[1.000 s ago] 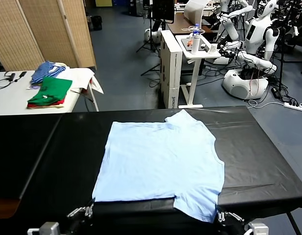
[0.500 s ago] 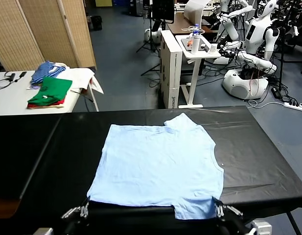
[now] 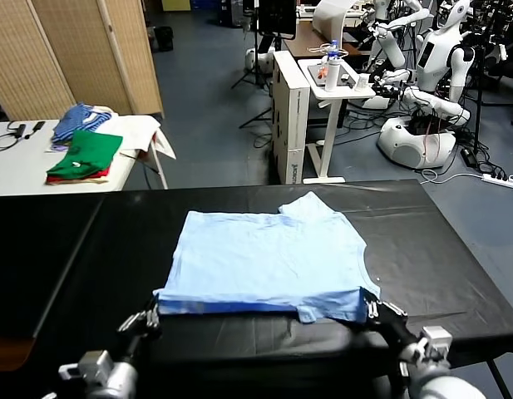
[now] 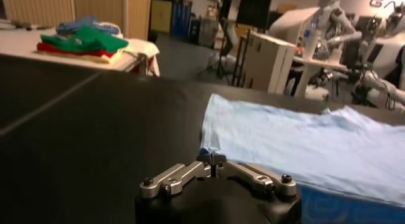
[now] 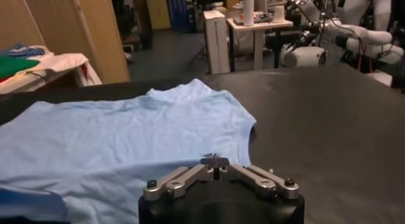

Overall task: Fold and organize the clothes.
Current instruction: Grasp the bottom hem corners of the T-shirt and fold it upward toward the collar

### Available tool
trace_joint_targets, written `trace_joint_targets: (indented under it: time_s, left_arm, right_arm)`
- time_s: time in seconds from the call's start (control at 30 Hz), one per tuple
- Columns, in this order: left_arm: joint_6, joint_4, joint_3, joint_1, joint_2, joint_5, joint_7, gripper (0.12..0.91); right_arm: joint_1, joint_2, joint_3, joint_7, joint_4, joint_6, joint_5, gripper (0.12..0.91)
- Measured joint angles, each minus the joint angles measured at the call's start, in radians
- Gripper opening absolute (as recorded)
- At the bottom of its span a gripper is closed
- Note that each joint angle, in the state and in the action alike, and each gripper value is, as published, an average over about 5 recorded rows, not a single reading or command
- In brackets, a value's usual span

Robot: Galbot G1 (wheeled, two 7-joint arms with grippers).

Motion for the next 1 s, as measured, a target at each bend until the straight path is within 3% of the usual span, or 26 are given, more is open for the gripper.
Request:
trace_joint_targets:
  time_s: [0.4,0.87,0.93,1.0]
  left_arm:
    - [0.002,0.078,0.055,-0.098,0.057,0.006,0.001,0.146]
    - [-0.017,0.164,0.101,-0.180,0.122,0.018,0.000,0.146]
    - [-0.016,0.175,0.108,-0.192,0.133,0.016,0.000,0.146]
    - [-0.013,0.180,0.111,-0.198,0.140,0.016,-0.001,0.146]
  right_arm:
    - [0.114,-0.008,-0.072,0.001,-0.098,-0.003,-0.021,0.139]
    - [0.104,0.008,-0.057,-0.003,-0.097,-0.007,-0.028,0.141]
    - [0.099,0.009,-0.052,-0.014,-0.091,-0.017,-0.020,0.171]
    - [0.091,0.006,-0.044,-0.031,-0.081,-0.035,-0.011,0.259]
